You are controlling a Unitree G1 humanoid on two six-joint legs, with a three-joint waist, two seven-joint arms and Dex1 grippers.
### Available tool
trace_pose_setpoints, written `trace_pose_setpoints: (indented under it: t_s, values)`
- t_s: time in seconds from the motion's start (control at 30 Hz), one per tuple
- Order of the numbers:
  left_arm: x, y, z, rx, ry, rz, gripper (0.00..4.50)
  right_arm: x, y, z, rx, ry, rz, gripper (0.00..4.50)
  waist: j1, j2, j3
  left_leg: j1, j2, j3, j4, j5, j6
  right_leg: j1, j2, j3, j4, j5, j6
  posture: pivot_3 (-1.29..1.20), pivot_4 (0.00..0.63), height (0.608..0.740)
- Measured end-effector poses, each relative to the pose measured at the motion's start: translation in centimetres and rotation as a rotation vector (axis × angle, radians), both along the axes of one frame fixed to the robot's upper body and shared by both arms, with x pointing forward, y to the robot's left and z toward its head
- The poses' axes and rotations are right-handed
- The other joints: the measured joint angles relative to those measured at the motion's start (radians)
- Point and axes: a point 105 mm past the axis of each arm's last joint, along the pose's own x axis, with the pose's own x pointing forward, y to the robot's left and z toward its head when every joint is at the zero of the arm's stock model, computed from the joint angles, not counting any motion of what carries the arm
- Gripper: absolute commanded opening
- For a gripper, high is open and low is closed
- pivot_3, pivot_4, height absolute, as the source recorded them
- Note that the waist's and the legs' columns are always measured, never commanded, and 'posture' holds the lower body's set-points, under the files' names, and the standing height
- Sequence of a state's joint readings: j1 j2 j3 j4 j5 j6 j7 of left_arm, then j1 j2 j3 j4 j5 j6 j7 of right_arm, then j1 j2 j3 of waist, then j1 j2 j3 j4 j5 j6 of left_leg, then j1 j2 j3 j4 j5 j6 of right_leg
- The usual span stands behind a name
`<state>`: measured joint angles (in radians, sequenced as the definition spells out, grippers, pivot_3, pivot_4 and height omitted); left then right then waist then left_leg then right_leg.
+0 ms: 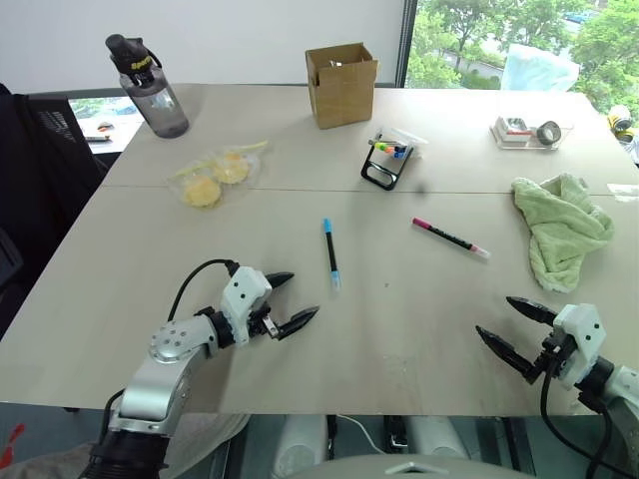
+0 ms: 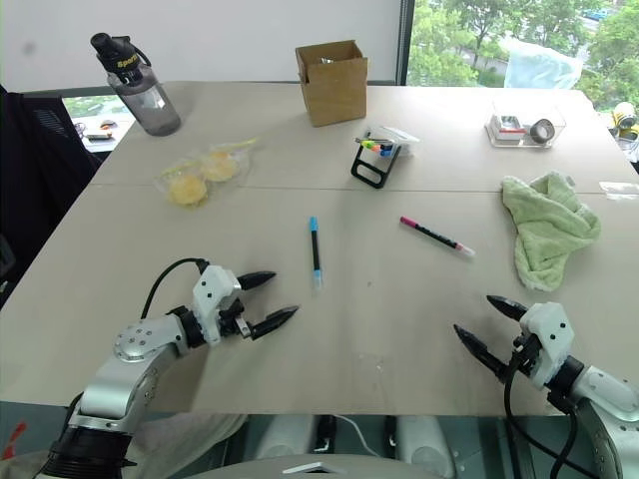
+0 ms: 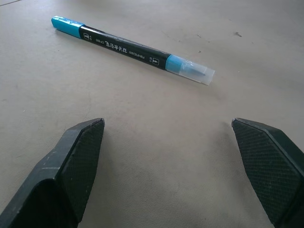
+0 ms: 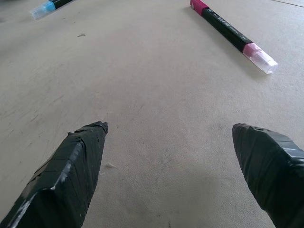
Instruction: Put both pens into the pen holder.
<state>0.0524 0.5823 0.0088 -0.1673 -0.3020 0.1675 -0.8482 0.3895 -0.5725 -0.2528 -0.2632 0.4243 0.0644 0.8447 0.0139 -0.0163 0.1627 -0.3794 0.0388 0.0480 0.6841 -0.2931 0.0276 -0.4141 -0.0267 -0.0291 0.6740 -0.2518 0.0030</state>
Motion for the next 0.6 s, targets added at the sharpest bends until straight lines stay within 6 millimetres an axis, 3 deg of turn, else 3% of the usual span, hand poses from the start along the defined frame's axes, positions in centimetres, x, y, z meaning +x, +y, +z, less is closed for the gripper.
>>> trace_pose_setpoints:
  t_s: [0.6]
  values:
    - [0.51, -0.27, 0.59, -0.007, -0.026, -0.001, 4.46, 0.58, 0.02, 0.07, -0.001, -0.008, 0.007, 4.5, 0.0, 0.0, 0.0, 0.0, 0.0, 0.0, 0.0, 0.0, 0.0, 0.0, 0.0, 0.0, 0.0, 0.0, 0.0, 0.0, 0.15, 0.736]
